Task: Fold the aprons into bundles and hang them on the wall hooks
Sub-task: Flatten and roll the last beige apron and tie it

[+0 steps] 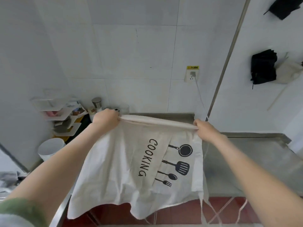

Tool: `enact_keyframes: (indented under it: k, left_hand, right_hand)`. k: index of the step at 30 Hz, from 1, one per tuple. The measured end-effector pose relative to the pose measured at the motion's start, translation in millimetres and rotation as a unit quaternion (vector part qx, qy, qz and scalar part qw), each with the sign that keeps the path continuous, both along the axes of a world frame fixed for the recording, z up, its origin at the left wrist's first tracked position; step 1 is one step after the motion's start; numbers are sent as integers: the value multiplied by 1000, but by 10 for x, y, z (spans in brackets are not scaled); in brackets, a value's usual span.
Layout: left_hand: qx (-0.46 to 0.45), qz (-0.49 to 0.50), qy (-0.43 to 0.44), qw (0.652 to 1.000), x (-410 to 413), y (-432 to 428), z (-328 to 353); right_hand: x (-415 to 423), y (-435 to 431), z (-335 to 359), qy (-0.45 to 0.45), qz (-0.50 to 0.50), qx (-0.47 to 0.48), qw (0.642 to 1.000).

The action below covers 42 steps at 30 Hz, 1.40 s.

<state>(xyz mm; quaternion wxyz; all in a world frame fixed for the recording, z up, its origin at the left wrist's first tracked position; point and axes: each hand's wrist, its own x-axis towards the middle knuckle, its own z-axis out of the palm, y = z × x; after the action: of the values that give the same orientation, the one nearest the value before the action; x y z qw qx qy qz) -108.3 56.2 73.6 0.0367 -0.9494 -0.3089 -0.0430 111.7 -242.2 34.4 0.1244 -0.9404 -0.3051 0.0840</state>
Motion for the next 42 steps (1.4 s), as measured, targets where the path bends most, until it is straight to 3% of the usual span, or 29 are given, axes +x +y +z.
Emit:
enact_keyframes:
  k: [2, 4, 6, 8, 9, 13, 15, 18, 21, 24, 25, 27, 29, 32, 34, 37, 42]
  left_hand:
    - [17, 35, -73, 997, 23, 56, 186]
    - [23, 67, -171, 983, 52, 123, 419]
    - [41, 90, -263, 960, 74, 174, 644]
    - [83, 89, -336, 934, 67, 205, 822]
    - [103, 76, -373, 919, 44, 224, 883]
    - [143, -56, -533, 832, -108, 413, 823]
    - [190, -95, -505, 836, -183, 489, 569]
    - [232, -167, -375, 882, -294, 490, 12]
    - [201, -266, -225, 915, -419, 440, -568]
    - [37, -228, 49, 972, -477, 303, -935]
    - [-32, -185, 143, 972, -483, 244, -1031]
    - [-149, -97, 280, 944, -476, 143, -1200]
    - [-273, -13, 365, 890, -445, 78, -1351]
    - [-433, 113, 330, 831, -431, 37, -1495]
    - [-403, 121, 311, 852, -395, 20, -1537]
    - [-283, 86, 279, 913, -323, 59, -1599]
    - [-307, 154, 143, 928, -73, 201, -1835]
  right_hand:
    - [62, 127, 152, 25, -39, 74, 996]
    - [96, 297, 391, 74, -68, 219, 971]
    - [131, 474, 657, 106, -71, 386, 914]
    - [133, 623, 876, 81, -50, 508, 856]
    - [113, 665, 955, 45, -41, 535, 842]
    - [-18, 625, 1033, -64, 39, 534, 842]
    - [-16, 568, 876, -54, 59, 499, 863]
    - [99, 420, 381, -43, 41, 385, 921]
    - [174, 239, -171, -20, 44, 253, 966]
    - [131, 149, -606, 28, 59, 154, 986]
    - [109, 136, -744, 47, 61, 127, 989]
    - [77, 94, -995, 97, 58, 55, 992]
    - [80, 58, -1211, 152, 62, -52, 985]
    - [46, 37, -1428, 232, 102, -232, 939]
    - [13, 40, -1480, 270, 106, -296, 910]
    - [27, 130, -1528, 276, 72, -259, 923]
    - [134, 651, -1689, 178, 110, -144, 967]
